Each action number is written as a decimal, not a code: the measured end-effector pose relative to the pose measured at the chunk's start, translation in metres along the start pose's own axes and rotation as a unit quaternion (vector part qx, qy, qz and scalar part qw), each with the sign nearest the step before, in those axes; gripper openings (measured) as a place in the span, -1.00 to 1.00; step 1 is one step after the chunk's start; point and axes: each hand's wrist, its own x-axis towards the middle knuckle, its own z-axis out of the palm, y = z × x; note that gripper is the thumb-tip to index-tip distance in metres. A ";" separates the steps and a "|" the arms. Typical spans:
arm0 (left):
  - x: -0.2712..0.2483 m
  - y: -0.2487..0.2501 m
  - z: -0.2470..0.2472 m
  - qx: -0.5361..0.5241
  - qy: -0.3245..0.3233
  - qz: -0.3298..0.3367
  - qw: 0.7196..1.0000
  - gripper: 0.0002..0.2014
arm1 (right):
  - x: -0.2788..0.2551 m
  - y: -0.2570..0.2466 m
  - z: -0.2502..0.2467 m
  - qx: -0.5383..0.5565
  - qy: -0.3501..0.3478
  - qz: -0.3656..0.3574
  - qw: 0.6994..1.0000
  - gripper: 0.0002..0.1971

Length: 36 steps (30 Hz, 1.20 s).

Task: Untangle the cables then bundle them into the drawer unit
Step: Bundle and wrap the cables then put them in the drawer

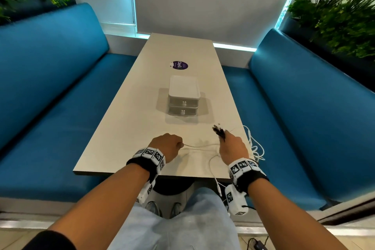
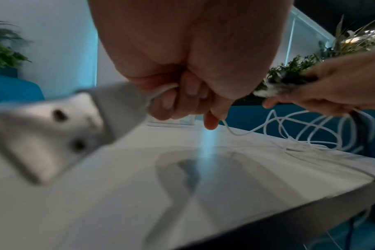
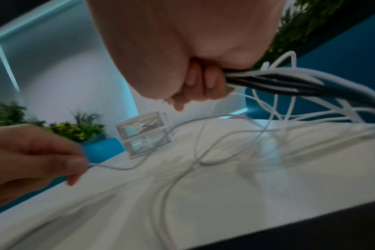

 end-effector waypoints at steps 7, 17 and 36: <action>0.003 0.035 0.003 -0.095 -0.009 0.023 0.995 -0.69 | -0.016 -0.038 0.020 0.102 -0.097 -0.117 0.983 -0.78; 0.002 0.001 -0.003 -0.178 -0.015 0.020 0.984 -0.75 | -0.009 -0.023 0.023 0.003 -0.135 -0.098 0.986 -0.77; 0.000 0.018 0.010 -0.050 -0.031 0.008 0.998 -0.68 | -0.017 -0.017 0.017 -0.054 -0.097 -0.113 0.987 -0.71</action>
